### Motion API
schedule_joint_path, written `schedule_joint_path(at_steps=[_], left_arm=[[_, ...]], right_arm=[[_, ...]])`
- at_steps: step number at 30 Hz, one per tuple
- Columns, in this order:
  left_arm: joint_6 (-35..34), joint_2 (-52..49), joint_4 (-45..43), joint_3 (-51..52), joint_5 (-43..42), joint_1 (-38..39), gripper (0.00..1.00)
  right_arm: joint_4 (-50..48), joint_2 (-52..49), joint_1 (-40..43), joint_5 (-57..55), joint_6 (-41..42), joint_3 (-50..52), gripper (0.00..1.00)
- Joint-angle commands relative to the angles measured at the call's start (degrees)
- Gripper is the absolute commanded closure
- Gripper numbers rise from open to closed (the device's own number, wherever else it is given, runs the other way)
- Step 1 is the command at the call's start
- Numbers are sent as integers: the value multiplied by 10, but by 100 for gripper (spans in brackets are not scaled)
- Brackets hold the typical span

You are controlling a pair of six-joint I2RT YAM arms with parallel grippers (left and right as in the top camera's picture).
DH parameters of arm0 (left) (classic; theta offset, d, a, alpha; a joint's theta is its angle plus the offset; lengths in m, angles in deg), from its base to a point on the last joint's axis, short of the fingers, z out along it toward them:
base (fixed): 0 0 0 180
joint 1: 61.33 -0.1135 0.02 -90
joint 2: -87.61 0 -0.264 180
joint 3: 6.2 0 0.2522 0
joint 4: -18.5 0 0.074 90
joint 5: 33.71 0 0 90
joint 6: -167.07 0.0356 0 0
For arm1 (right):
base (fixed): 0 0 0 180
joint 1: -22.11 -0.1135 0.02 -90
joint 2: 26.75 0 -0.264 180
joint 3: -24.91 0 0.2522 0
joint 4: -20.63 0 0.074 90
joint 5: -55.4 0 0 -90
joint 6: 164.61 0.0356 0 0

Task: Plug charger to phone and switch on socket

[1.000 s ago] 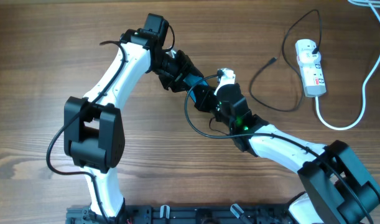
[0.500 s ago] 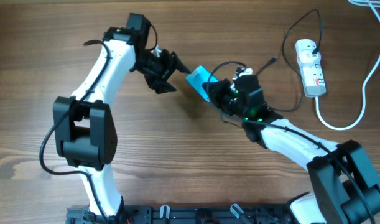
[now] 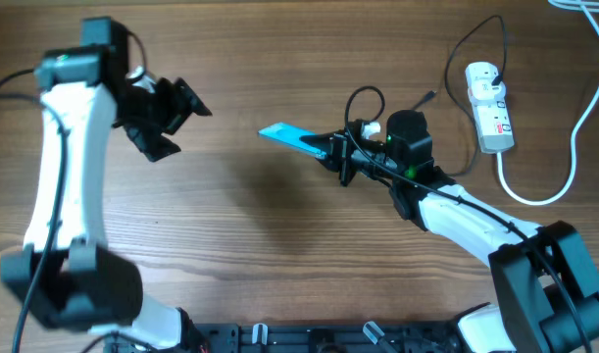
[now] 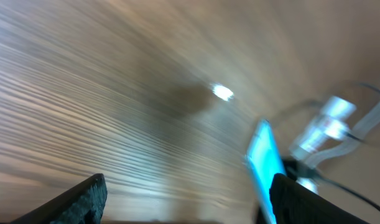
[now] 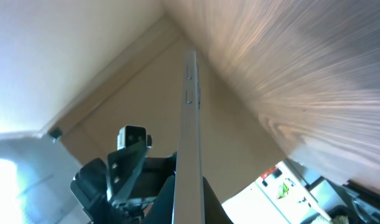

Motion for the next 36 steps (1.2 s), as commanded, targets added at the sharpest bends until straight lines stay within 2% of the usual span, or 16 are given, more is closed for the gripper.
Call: schedule_joint_path(at_steps=[1, 3, 7, 9, 11, 15, 22, 25, 30, 36], left_arm=[[-26, 23, -6, -5, -97, 12, 17], [-63, 23, -23, -2, -98, 33, 17], [-124, 23, -96, -2, -94, 102, 25], [-169, 23, -137, -2, -45, 160, 33], [-172, 23, -138, -2, -34, 176, 34], [-172, 23, -146, -2, -29, 192, 36], [-174, 21, -164, 10, -23, 198, 55], [-202, 21, -195, 24, -23, 202, 62], [-213, 21, -231, 27, -23, 214, 69], [-255, 21, -270, 27, -22, 221, 89]], right_arm=[[-25, 16, -23, -26, 21, -11, 95], [-36, 16, -41, -53, 22, -11, 96], [-76, 16, -55, -106, 22, -11, 96], [-145, 16, -57, -108, 22, -11, 96], [-149, 16, -57, -117, 22, -11, 96], [-178, 16, -57, -127, 22, -11, 96], [-226, 16, -57, -137, 21, -11, 96], [-226, 16, -57, -137, 22, -11, 96], [-227, 16, -57, -138, 22, -11, 96], [-230, 16, -57, -144, 22, -11, 96]])
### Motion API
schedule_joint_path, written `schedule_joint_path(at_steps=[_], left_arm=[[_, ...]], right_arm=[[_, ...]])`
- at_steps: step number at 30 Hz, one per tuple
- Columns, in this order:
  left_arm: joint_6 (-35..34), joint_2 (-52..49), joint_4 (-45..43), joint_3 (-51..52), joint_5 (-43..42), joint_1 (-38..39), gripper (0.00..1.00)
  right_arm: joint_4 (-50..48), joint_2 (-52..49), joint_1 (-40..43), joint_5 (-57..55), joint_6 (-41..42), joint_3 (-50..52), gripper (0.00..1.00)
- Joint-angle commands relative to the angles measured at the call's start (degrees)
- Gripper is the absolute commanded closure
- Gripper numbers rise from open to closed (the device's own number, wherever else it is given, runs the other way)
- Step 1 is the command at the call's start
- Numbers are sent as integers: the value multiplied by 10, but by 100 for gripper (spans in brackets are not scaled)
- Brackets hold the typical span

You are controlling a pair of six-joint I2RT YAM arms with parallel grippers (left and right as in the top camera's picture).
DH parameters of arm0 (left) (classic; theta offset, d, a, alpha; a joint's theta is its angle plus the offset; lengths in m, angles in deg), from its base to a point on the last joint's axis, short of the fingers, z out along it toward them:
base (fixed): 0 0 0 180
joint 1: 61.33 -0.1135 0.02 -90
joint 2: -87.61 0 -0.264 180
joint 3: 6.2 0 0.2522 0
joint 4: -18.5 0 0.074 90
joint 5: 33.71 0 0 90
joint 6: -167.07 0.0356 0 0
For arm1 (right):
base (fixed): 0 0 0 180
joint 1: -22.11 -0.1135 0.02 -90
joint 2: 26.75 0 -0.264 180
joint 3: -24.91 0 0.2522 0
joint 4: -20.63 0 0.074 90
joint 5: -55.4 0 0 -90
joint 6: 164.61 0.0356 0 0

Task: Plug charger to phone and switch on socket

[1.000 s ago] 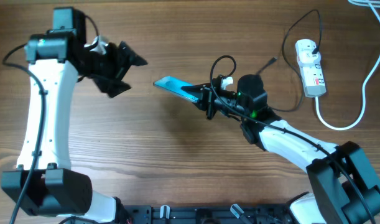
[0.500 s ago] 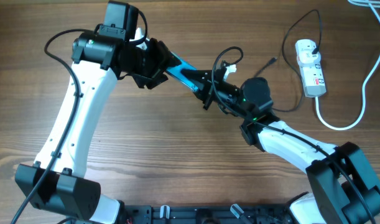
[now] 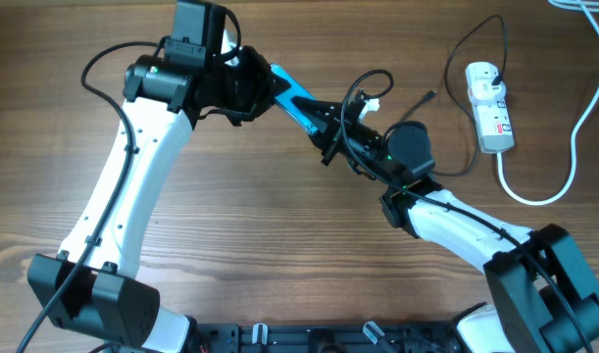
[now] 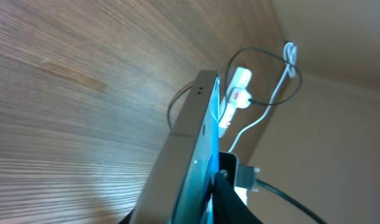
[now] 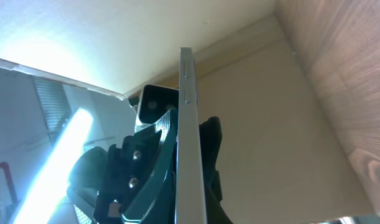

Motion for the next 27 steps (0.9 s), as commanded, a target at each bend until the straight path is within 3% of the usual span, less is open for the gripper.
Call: schedule_joint_path(at_steps=[1, 7, 12, 17, 19, 20, 21, 22, 27], left_arm=[[-19, -2, -7, 3, 9, 12, 92], [-94, -2, -22, 3, 9, 12, 96], [-97, -2, -29, 3, 18, 5, 96], [10, -2, -27, 3, 77, -10, 96], [70, -2, -10, 3, 77, -35, 96], [92, -2, 8, 3, 77, -49, 96], [117, -2, 46, 3, 77, -76, 96], [136, -2, 70, 3, 77, -91, 96], [194, -2, 114, 3, 77, -107, 96]], right_arm=[[1, 13, -8, 24, -24, -10, 96], [9, 13, -8, 19, -24, -10, 92], [62, 13, -8, 23, -24, -10, 68], [158, 13, -7, 26, -32, -10, 39], [246, 13, -6, 7, -122, -10, 27], [288, 13, -6, -35, -240, -10, 24], [320, 13, -6, -89, -412, -10, 17], [340, 13, -6, -115, -488, -10, 0], [439, 20, 11, -161, -600, -21, 1]])
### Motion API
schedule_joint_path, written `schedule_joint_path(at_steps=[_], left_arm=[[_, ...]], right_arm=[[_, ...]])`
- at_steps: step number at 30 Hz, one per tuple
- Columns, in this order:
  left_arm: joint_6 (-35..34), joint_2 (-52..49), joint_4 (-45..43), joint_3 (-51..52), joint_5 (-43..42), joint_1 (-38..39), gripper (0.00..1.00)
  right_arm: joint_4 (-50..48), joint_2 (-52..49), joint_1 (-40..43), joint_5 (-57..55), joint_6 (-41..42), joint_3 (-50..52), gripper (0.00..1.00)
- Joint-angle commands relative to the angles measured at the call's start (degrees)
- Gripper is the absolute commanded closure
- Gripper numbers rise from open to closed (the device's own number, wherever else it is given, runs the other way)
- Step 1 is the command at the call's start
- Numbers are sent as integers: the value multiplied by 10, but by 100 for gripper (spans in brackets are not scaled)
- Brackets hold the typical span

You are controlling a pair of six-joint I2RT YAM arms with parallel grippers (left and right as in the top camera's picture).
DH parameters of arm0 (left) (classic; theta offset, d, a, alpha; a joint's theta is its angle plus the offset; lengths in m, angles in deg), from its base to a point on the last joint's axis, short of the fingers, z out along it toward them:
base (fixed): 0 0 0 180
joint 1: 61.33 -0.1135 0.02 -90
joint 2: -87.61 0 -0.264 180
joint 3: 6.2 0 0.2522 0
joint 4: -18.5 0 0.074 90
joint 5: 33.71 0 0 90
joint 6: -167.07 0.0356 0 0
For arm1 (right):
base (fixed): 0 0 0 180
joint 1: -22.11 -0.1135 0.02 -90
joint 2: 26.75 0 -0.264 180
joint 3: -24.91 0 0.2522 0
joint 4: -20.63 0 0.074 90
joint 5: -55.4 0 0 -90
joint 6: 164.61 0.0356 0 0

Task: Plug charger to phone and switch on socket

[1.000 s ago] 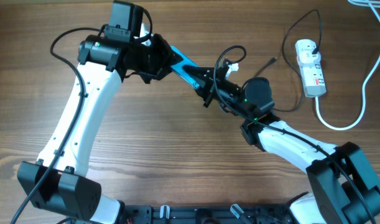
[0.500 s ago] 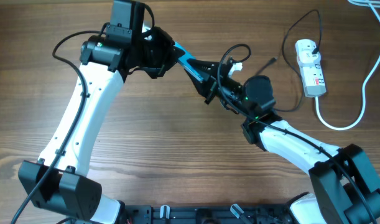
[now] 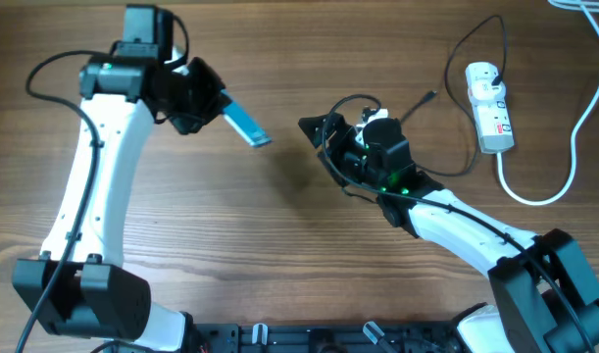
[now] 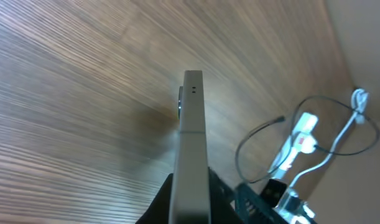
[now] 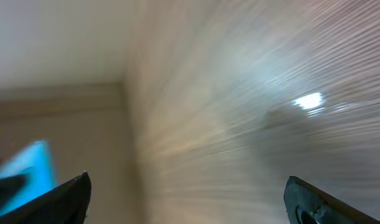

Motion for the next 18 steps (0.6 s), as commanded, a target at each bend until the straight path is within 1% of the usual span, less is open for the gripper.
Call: schedule_joint_path(at_steps=[1, 3, 6, 8, 9, 10, 14, 15, 16, 17, 18], left_arm=[[58, -1, 4, -4, -6, 2, 96], [60, -1, 4, -4, -6, 3, 96], [60, -4, 5, -4, -6, 3, 96], [60, -4, 5, -4, -7, 3, 96], [60, -4, 5, -4, -9, 3, 96], [60, -4, 5, -4, -11, 7, 96], [66, -4, 5, -4, -10, 28, 96], [74, -4, 5, -4, -11, 34, 96], [75, -4, 5, -4, -10, 42, 96], [75, -4, 4, -4, -10, 50, 96], [75, -4, 2, -4, -10, 58, 96]], right_arm=[[87, 14, 24, -61, -144, -25, 1], [236, 20, 45, -103, -196, -96, 1], [443, 20, 66, -198, -230, -217, 0], [531, 19, 84, -249, -240, -289, 0], [544, 19, 106, -254, -252, -318, 1], [538, 18, 129, -246, -258, -327, 0], [515, -4, 189, -245, -273, -328, 1], [509, -15, 201, -245, -277, -329, 4], [505, -33, 212, -245, -286, -334, 9], [506, -59, 219, -245, -294, -346, 18], [508, -87, 221, -246, -305, -361, 22]])
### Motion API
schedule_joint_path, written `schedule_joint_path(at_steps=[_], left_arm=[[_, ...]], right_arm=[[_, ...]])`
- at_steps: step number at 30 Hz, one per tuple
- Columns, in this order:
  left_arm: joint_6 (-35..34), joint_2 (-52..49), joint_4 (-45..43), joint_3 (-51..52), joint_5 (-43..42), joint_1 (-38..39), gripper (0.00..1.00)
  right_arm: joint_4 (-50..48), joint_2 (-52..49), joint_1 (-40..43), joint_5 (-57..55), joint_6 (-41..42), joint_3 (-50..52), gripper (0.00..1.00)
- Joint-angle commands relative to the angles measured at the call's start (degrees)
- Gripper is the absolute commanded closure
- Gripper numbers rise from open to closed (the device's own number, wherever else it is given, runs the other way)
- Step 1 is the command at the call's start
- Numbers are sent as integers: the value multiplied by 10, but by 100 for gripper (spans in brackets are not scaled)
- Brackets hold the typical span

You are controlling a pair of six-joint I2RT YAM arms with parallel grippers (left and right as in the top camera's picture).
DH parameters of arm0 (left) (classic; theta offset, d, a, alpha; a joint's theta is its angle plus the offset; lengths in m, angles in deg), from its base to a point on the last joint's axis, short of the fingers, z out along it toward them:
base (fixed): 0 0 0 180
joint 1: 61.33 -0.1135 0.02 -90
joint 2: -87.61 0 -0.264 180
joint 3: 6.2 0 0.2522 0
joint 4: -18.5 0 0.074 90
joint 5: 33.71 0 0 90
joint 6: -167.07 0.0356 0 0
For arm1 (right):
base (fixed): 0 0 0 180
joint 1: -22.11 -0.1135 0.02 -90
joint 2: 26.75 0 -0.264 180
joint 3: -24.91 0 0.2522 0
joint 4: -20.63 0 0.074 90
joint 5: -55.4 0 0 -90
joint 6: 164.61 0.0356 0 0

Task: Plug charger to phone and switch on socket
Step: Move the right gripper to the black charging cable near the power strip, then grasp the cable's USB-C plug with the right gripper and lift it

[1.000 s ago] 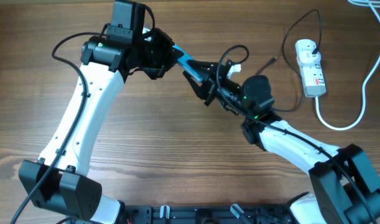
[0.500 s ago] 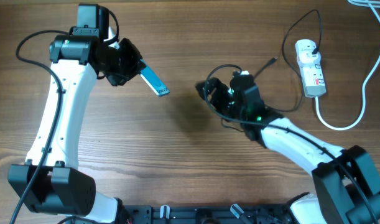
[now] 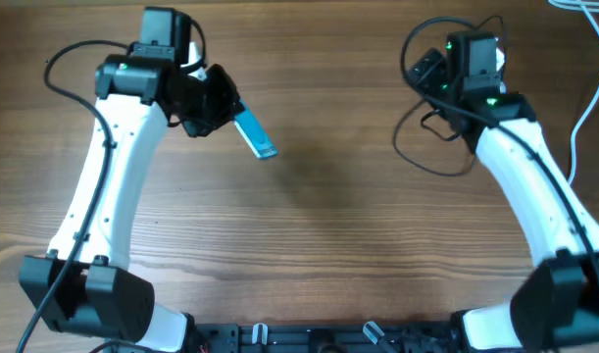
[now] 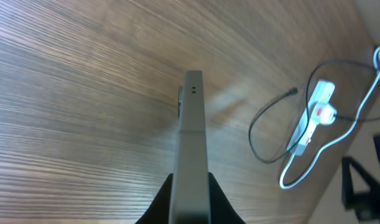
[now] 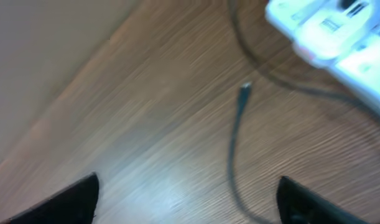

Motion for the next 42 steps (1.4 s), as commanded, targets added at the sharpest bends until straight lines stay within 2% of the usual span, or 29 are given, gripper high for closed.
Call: schedule_joint_path(at_steps=[1, 4, 7, 10, 13, 21, 23, 29, 30, 33, 36, 41, 42], left_arm=[[16, -3, -6, -4, -12, 22, 96], [16, -3, -3, -4, -12, 25, 96], [16, -3, -1, -4, -12, 25, 96], [16, -3, -2, -4, -12, 25, 96], [16, -3, -2, -4, -12, 25, 96], [16, -3, -2, -4, -12, 25, 96], [16, -3, -2, -4, -12, 25, 96], [16, -3, -2, -4, -12, 25, 96], [16, -3, -2, -4, -12, 25, 96], [16, -3, -2, -4, -12, 24, 96], [16, -3, -2, -4, -12, 24, 96], [17, -3, -14, -4, -16, -18, 96], [37, -3, -24, -4, -42, -36, 96]], right_arm=[[6, -102, 7, -16, -42, -54, 24], [24, -205, 7, -27, -42, -116, 26], [43, -263, 7, -57, -42, -162, 32], [37, -291, 7, -63, -29, -164, 37], [36, -321, 7, -63, -29, -164, 48], [21, -378, 17, -59, -15, -164, 50], [22, -390, 21, -54, -16, -164, 56], [27, -404, 20, -15, -62, -160, 86], [28, -404, 20, 10, -90, -160, 95], [22, -400, 20, 73, -163, -169, 95], [32, -361, 20, 165, -273, -193, 95], [109, -251, 20, 381, -403, -195, 96], [136, -227, 19, 446, -438, -195, 95]])
